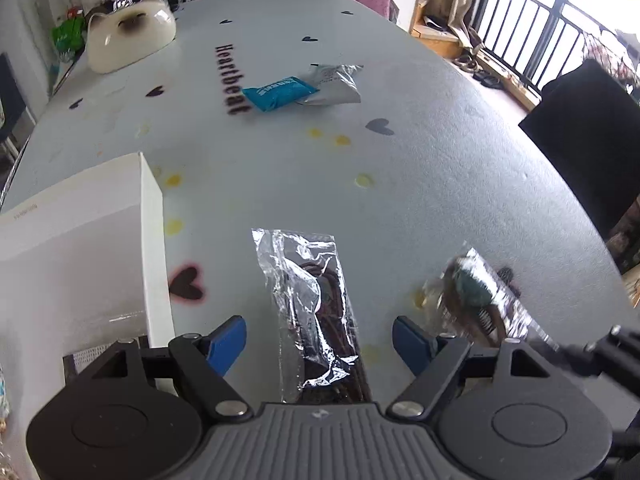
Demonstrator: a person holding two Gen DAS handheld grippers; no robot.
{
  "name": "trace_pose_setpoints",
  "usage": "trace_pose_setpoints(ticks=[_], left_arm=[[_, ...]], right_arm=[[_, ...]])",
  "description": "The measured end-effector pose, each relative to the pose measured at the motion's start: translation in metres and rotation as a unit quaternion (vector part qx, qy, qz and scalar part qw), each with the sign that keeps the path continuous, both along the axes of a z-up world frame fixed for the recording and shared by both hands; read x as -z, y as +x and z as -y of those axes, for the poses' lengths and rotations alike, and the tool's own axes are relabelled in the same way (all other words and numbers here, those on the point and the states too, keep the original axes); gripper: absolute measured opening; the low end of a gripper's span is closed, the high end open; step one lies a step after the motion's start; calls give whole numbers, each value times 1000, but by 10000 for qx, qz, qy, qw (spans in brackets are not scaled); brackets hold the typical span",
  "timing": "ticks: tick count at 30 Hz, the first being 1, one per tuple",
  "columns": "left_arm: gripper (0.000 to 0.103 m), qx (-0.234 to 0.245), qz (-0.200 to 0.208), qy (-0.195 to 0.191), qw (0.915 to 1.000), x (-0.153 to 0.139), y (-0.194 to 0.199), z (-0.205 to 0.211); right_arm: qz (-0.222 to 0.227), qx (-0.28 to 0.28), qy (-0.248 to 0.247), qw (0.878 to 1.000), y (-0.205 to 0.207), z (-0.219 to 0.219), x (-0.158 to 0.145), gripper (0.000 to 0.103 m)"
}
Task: Organize soft objects
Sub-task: 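Carry the foil bag with the left tool while the right tool carries the tan cord bag to the box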
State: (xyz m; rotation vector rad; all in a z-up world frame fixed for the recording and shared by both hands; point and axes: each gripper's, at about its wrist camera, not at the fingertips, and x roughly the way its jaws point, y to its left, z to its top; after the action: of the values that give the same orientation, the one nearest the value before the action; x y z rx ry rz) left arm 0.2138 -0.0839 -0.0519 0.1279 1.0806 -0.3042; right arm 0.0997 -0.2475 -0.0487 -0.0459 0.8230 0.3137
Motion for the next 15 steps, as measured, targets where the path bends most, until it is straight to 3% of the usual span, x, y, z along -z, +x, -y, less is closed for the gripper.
trace_pose_setpoints(ticks=[6,9,13,15], left_arm=[[80,251,154,272,9992,14,-10,8],[66,303,290,331,9986,18,-17,9],[47,201,334,136,9991,15,-23,5],[44,99,363,103,9992,14,-24,2]], right_arm=[[42,318,136,9994,12,7,-2,66],[24,298,182,9994,22,5,-1,66],[-127,293,125,9994,36,2,6,63],[-129,296,77,9994,37,0,9,60]])
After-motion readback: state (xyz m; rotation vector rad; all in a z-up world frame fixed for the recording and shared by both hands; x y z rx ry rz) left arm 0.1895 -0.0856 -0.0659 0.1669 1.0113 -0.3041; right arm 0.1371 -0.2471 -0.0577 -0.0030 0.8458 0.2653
